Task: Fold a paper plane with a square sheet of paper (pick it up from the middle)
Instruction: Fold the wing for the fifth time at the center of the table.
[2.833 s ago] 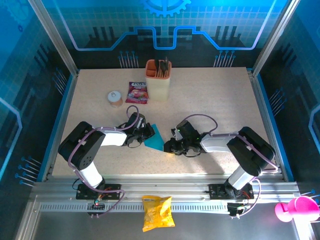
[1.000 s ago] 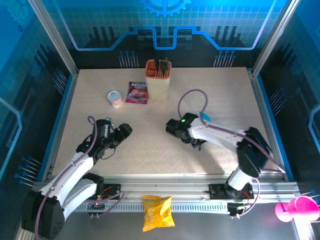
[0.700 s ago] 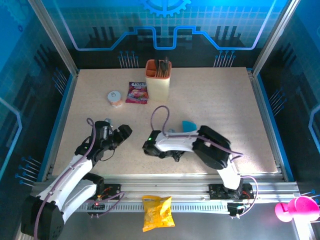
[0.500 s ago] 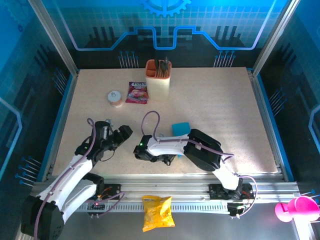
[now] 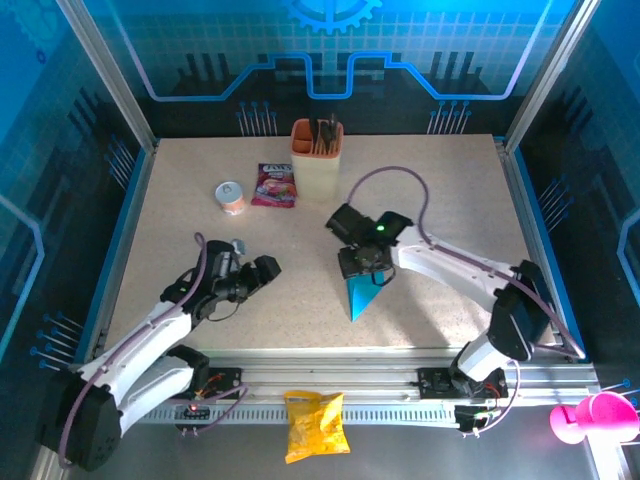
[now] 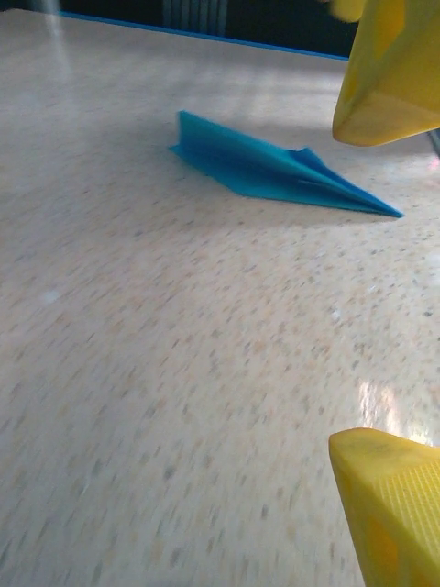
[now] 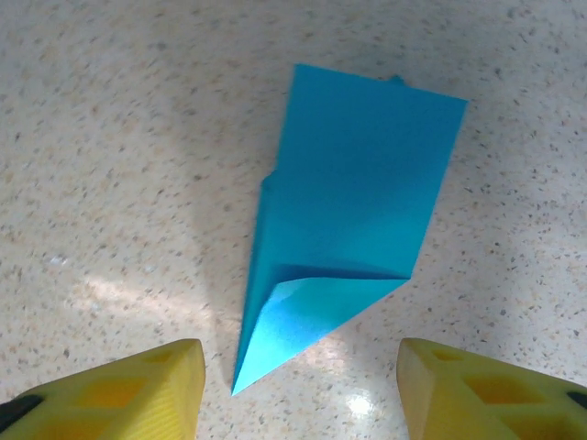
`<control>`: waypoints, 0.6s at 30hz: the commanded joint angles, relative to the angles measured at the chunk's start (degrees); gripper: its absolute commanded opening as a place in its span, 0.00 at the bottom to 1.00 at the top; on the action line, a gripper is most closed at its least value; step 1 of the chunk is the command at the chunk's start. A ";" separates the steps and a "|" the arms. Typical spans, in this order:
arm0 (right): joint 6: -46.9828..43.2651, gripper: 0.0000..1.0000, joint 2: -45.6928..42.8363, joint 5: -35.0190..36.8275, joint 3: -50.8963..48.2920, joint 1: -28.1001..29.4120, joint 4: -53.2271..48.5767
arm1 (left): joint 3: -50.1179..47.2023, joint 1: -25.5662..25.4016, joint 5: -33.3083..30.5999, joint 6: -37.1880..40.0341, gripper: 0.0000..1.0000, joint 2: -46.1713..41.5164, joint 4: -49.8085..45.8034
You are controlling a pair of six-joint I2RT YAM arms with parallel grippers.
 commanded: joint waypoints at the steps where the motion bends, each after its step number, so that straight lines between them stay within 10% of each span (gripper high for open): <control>1: -0.49 0.58 -2.76 -5.31 -6.11 -2.98 6.55 | 4.15 -6.60 -1.02 -0.02 0.81 3.37 5.33; 18: 1.33 0.59 -16.58 -22.46 -28.44 -25.21 20.64 | 24.95 -29.39 -1.49 -0.30 0.82 35.29 15.63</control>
